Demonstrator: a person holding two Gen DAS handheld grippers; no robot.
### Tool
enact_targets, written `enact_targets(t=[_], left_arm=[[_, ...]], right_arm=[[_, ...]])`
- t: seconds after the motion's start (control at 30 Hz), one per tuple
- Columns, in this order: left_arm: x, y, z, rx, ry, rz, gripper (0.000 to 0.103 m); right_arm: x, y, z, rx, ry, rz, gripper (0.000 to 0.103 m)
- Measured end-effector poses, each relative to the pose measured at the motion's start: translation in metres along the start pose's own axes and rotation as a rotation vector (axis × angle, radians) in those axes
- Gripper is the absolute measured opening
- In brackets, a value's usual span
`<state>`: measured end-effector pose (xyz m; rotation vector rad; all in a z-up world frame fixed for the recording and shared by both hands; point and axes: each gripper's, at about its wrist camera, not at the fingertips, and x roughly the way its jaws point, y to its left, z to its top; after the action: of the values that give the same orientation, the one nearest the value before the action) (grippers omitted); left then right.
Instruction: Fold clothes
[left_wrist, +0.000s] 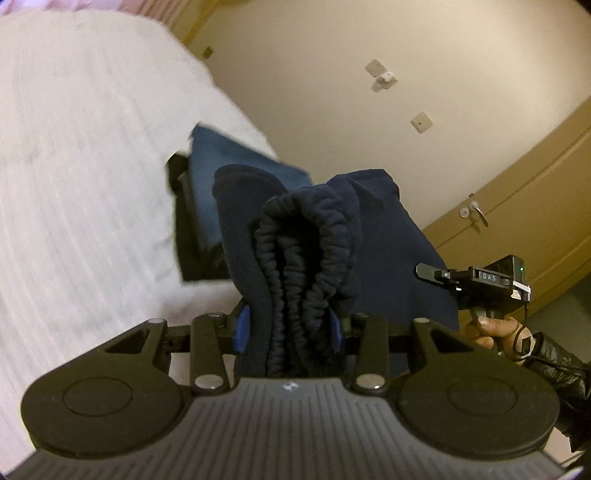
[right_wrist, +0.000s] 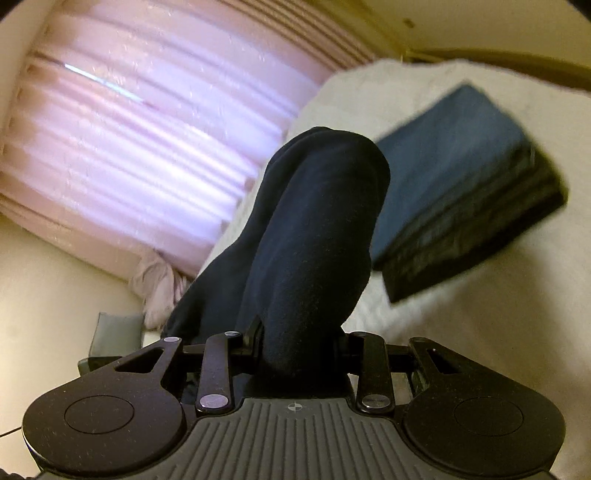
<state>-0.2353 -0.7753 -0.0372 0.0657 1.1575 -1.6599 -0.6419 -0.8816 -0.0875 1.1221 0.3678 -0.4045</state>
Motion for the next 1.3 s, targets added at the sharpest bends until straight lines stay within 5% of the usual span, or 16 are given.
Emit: enact_targets(t=[0.23, 0.57, 0.87, 1.23, 1.3], left_arm=[[0.017, 0.009, -0.013, -0.002, -0.018, 0.010, 0.036], [0.140, 0.049, 0.067, -0.099, 0.029, 0.096, 0.036], [0.200, 0.096, 0.056, -0.219, 0.144, 0.141, 0.036], [0.213, 0.110, 0.052, -0.252, 0.135, 0.159, 0.041], [0.211, 0.112, 0.049, -0.261, 0.127, 0.168, 0.043]], right_arm=[[0.006, -0.028, 0.105, -0.034, -0.027, 0.009, 0.032], [0.073, -0.119, 0.239, 0.005, 0.042, 0.013, 0.032], [0.123, -0.193, 0.253, 0.129, 0.145, -0.069, 0.032], [0.131, -0.202, 0.252, 0.100, 0.141, -0.083, 0.033], [0.136, -0.209, 0.248, 0.114, 0.160, -0.119, 0.041]])
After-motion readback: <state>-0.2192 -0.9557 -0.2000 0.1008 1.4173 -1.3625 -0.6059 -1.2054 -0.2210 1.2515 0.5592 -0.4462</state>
